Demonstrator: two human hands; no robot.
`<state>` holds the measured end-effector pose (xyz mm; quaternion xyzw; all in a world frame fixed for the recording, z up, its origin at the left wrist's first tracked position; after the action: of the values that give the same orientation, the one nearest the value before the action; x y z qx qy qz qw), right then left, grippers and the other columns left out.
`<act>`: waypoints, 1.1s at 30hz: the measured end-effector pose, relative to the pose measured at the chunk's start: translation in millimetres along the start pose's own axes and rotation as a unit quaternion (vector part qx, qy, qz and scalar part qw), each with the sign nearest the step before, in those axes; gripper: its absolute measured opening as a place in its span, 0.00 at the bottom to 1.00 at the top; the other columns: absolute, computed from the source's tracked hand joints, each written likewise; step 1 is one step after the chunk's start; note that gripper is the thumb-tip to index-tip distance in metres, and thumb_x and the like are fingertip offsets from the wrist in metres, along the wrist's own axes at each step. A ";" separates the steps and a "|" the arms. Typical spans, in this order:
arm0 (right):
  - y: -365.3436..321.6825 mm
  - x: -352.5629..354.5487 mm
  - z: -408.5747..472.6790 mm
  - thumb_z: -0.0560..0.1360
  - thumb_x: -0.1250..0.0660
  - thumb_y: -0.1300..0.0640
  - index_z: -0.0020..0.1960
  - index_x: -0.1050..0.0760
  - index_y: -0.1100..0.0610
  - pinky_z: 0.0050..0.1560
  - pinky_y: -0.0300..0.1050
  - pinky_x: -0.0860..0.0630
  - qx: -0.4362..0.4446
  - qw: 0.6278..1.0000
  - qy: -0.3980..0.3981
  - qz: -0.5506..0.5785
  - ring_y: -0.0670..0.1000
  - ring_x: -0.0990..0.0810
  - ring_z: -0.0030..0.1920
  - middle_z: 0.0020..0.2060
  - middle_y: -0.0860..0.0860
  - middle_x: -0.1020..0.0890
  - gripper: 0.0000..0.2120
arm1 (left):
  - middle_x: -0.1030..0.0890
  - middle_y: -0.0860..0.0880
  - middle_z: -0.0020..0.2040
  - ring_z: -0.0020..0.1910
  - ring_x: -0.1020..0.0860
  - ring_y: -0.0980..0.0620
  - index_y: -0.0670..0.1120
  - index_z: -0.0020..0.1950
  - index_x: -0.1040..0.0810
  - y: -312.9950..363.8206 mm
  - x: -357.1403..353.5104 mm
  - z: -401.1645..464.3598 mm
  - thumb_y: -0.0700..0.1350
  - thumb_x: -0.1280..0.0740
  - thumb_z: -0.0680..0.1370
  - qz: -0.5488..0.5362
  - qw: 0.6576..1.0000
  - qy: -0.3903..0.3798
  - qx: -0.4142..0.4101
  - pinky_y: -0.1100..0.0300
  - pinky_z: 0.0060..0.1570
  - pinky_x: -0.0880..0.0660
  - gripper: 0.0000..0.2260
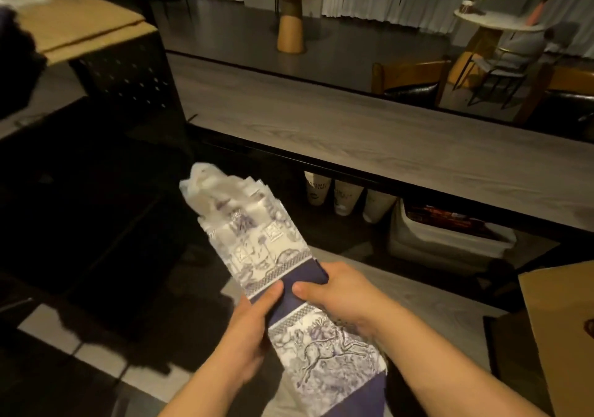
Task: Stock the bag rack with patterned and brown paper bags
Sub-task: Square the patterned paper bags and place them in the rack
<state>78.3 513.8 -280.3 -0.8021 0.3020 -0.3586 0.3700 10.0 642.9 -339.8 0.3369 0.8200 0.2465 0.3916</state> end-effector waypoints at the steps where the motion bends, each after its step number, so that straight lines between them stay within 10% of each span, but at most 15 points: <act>1: -4.8 1.6 -3.8 0.79 0.27 0.55 0.51 0.16 0.48 0.42 0.41 0.18 -0.001 0.998 -0.002 0.064 0.44 0.12 0.43 0.42 0.45 0.11 0.03 | 0.15 0.39 0.60 0.58 0.16 0.38 0.43 0.69 0.23 12.4 -16.5 -5.9 0.43 0.31 0.76 -0.020 1.000 -0.017 -0.016 0.44 0.58 0.22 0.22; 7: -13.6 20.3 -16.0 0.81 0.29 0.49 0.64 0.19 0.49 0.64 0.58 0.20 0.001 0.991 0.004 0.136 0.51 0.13 0.56 0.55 0.47 0.12 0.13 | 0.14 0.42 0.58 0.55 0.14 0.39 0.48 0.68 0.22 56.3 -56.5 -34.0 0.39 0.34 0.82 0.016 0.998 -0.055 -0.018 0.44 0.51 0.19 0.15; 10: -17.2 31.6 -24.4 0.78 0.32 0.35 0.64 0.24 0.48 0.64 0.56 0.20 0.006 0.995 0.044 0.095 0.48 0.14 0.56 0.56 0.45 0.14 0.22 | 0.12 0.47 0.55 0.51 0.13 0.45 0.49 0.66 0.21 73.3 -61.1 -43.8 0.38 0.32 0.81 0.052 0.996 -0.050 -0.044 0.48 0.49 0.18 0.15; 17: -39.7 42.1 -43.2 0.83 0.35 0.42 0.61 0.23 0.47 0.63 0.62 0.20 0.029 0.988 0.053 0.139 0.52 0.13 0.54 0.53 0.48 0.12 0.12 | 0.12 0.44 0.50 0.44 0.12 0.47 0.45 0.64 0.20 96.7 -75.2 -60.2 0.31 0.33 0.79 0.030 0.997 -0.058 -0.051 0.54 0.34 0.17 0.17; 27: -29.9 58.2 -92.9 0.69 0.28 0.43 0.61 0.18 0.53 0.64 0.59 0.20 0.028 0.983 0.004 0.182 0.54 0.12 0.52 0.51 0.52 0.11 0.24 | 0.12 0.51 0.53 0.49 0.13 0.55 0.49 0.62 0.20 132.6 -101.9 -91.3 0.30 0.33 0.79 0.032 0.984 -0.027 -0.175 0.62 0.40 0.19 0.18; 33: 2.5 72.1 -107.8 0.70 0.24 0.52 0.60 0.19 0.62 0.60 0.62 0.20 0.018 0.892 0.077 0.444 0.64 0.13 0.52 0.54 0.64 0.13 0.22 | 0.11 0.52 0.48 0.44 0.13 0.56 0.49 0.58 0.19 133.5 -124.5 -115.0 0.27 0.35 0.78 0.004 0.976 -0.009 -0.216 0.66 0.35 0.20 0.19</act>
<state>32.1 417.8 -206.4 -0.5471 0.6480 -0.2231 0.4805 23.1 620.9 -125.6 0.2494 0.7426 0.4165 0.4615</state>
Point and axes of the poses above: each hand's wrist, its own z-axis towards the middle knuckle, its own x-axis out of the back of the hand, y = z × x, the point moved 10 cm from there along z, towards the middle knuckle
